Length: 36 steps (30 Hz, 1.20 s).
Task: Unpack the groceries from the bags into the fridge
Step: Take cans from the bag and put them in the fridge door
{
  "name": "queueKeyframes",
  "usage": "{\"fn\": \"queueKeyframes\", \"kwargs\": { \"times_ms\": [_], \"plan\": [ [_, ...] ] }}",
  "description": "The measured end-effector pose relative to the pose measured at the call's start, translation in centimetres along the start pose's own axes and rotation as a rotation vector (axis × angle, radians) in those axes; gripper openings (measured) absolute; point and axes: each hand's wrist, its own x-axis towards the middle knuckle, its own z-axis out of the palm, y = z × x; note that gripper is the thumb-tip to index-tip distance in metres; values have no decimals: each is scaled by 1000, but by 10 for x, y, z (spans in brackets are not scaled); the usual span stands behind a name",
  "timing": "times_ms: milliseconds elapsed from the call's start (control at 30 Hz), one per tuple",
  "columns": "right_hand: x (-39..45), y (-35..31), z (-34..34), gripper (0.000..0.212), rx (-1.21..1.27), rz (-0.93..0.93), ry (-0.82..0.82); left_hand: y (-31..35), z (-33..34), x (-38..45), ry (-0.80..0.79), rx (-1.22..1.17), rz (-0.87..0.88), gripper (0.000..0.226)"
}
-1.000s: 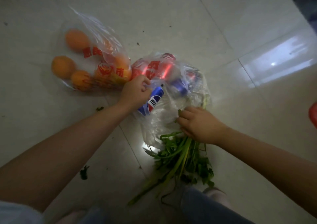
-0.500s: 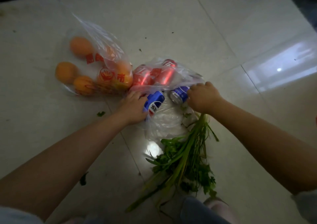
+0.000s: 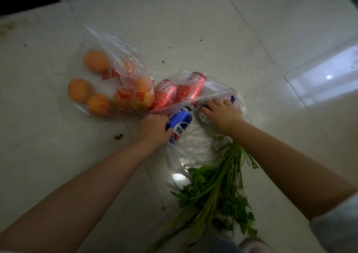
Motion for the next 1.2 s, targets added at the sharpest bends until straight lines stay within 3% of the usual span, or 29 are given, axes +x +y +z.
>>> {"fn": "queueKeyframes", "kwargs": {
  "times_ms": [200,333,567,800,900,1033,1200],
  "plan": [
    [10,-7,2,76,-72,6,-61,4,-5,-5,41,-84,74,24],
    [7,-2,5,70,-57,-49,-16,11,-8,-9,28,-73,117,28],
    [-23,19,-11,70,385,62,190,31,-7,-6,-57,98,-36,33],
    [-54,-4,2,68,701,178,227,45,-1,-3,-51,273,56,36],
    [-71,-19,23,63,857,287,194,42,1,-2,-60,360,125,33],
    [-74,-28,35,60,861,310,140,43,0,3,-104,507,242,34],
    [-56,-24,17,63,664,284,-107,58,12,15,-69,585,255,41]
  ]
}}
